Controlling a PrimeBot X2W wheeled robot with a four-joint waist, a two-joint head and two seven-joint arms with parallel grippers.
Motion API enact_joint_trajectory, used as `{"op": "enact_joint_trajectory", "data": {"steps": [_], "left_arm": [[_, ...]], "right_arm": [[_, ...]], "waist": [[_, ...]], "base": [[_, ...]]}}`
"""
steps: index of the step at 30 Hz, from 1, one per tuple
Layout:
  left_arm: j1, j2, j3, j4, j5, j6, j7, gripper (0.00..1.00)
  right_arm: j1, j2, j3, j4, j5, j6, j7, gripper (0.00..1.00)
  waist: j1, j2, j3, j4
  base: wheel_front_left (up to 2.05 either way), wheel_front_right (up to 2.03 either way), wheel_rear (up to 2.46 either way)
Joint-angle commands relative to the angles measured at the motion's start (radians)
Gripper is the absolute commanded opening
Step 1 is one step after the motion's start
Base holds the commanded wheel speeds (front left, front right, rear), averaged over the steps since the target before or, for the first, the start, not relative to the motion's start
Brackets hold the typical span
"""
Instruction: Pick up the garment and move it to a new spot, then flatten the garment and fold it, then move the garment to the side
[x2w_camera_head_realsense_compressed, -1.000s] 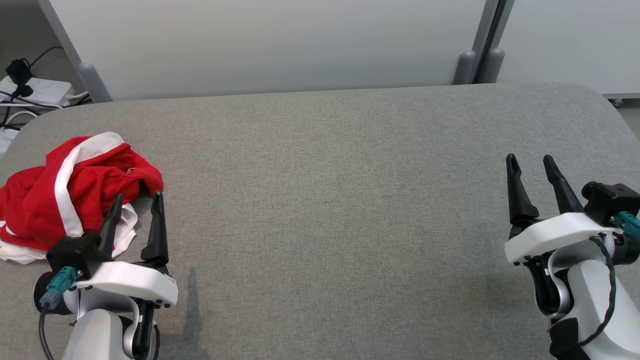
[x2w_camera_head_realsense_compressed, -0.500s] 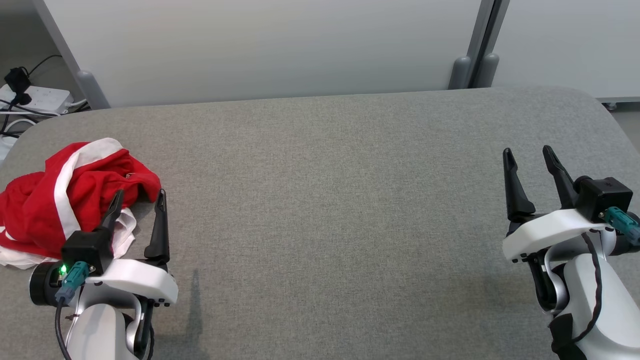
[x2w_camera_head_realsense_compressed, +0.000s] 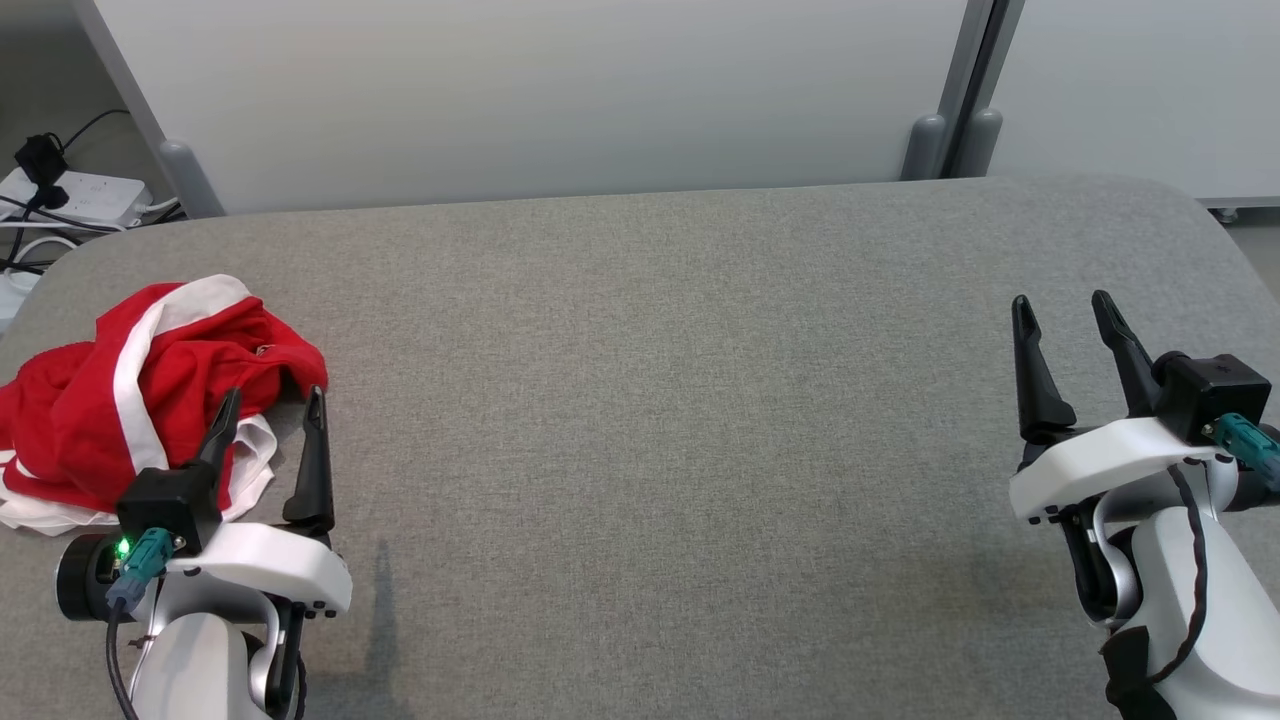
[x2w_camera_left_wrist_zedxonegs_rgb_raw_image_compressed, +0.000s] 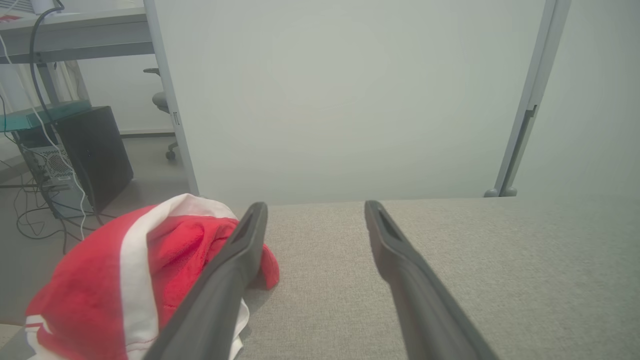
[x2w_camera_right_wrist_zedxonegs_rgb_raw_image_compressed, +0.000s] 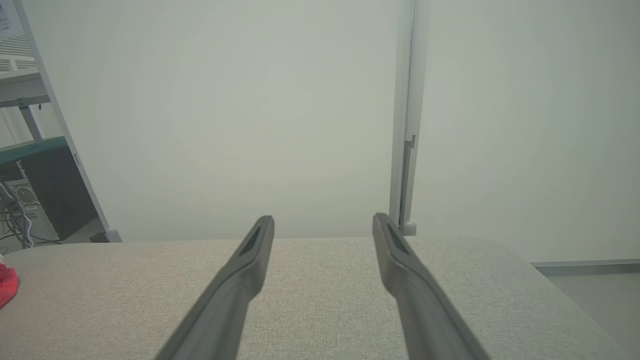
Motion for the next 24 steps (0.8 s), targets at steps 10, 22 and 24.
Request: {"op": "enact_joint_trajectory", "data": {"steps": [10,22,24], "left_arm": [[-0.038,0.008,0.034,-0.017,-0.011,0.022,-0.010,1.00],[-0.041,0.000,0.042,0.001,-0.027,0.034,-0.010,1.00],[-0.042,-0.001,0.040,0.005,-0.028,0.034,-0.010,1.00]], "right_arm": [[-0.017,0.004,0.019,-0.022,0.003,0.002,-0.013,1.00],[-0.023,0.002,0.057,-0.016,0.029,0.002,-0.013,1.00],[-0.026,0.003,0.064,-0.013,0.031,0.002,-0.013,1.00]], "waist": [[-0.0001,0.0000,-0.003,0.034],[-0.0001,0.0000,0.014,0.216],[-0.0001,0.0000,0.021,0.256]], "base": [[0.00,0.00,0.00],[0.00,0.00,0.00],[0.00,0.00,0.00]]}}
